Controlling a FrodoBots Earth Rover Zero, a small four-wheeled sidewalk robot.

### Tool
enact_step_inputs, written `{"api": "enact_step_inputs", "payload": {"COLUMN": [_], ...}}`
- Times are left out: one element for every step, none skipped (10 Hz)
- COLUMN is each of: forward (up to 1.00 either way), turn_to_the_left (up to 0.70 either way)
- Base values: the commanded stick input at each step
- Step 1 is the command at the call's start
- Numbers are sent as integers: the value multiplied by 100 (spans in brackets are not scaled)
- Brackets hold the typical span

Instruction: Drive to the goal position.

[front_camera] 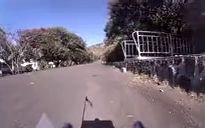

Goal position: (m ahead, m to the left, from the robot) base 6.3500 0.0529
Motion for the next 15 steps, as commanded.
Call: {"api": "enact_step_inputs", "payload": {"forward": [50, 50, 50, 50, 50, 50, 50, 50, 50, 50, 50, 50, 50, 50, 50], "turn_to_the_left": [0, 0, 0, 0, 0, 0, 0, 0, 0, 0, 0, -50, -50, -50, 0]}}
